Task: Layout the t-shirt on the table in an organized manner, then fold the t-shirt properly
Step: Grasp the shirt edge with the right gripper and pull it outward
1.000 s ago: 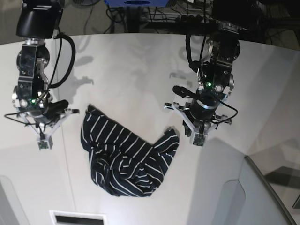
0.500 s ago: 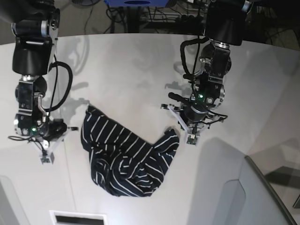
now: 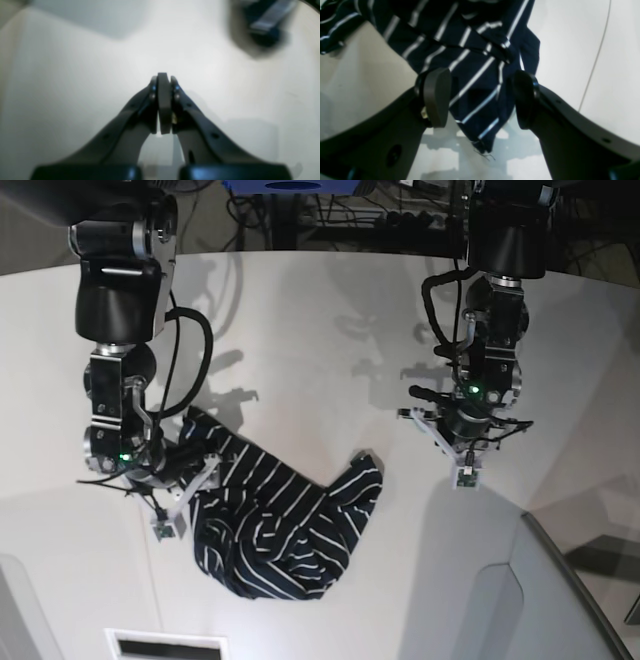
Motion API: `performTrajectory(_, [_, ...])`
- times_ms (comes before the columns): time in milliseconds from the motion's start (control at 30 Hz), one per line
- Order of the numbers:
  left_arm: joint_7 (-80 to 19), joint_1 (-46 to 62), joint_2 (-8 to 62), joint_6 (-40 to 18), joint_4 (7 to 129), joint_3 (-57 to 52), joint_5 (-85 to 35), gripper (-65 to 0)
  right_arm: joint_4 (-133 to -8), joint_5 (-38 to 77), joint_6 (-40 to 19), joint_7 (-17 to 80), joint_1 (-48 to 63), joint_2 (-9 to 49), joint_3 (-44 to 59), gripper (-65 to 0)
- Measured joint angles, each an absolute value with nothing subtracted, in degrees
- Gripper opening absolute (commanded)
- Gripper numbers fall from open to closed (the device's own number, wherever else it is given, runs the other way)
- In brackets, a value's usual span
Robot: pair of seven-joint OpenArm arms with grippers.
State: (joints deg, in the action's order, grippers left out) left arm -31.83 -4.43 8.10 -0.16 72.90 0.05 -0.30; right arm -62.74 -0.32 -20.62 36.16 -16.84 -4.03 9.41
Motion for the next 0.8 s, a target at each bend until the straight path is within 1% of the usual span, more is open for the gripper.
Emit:
performTrajectory(133, [-31.6, -3.2, 7.4, 0.0, 72.9, -3.7, -0.2, -65.0, -57.6, -0.2, -21.2, 32.9, -19.4, -3.1, 9.3, -26.9])
performTrajectory(300, [-32.0, -0.9, 7.6, -0.2, 74.6, -4.8, -0.4, -65.0, -53.1, -0.4, -20.6, 31.2, -24.0, -1.3, 9.4, -26.1])
performTrajectory(433, [-31.8, 0.9, 7.5, -0.2, 79.0, -4.8, -0.5, -65.0, -50.3, -0.4, -20.9, 30.5, -28.4, -1.0, 9.4, -18.5])
performTrajectory(633, [-31.7, 1.1, 7.5, -0.2, 80.6, -4.8, -0.5, -65.0, -47.9, -0.4, -21.1, 30.9, -30.1, -1.1, 9.4, -17.4])
performTrajectory(667, [-31.8, 1.1, 7.5, -0.2, 80.6, -4.8, -0.5, -62.5, -47.5, -0.4, -21.1, 30.8, -30.2, -1.2, 9.3, -17.4])
performTrajectory(733, [-31.7, 1.1, 7.2, -0.2, 80.6, -4.8, -0.5, -54.0, -46.0, -0.7, -20.8, 30.7, -31.2, -1.1, 6.3, -17.4])
performTrajectory(800, [-31.8, 1.1, 6.8, -0.2, 80.6, -4.8, -2.0, -44.6, -44.1, -0.1, -21.0, 27.9, -32.2, -1.4, 3.1, -17.4])
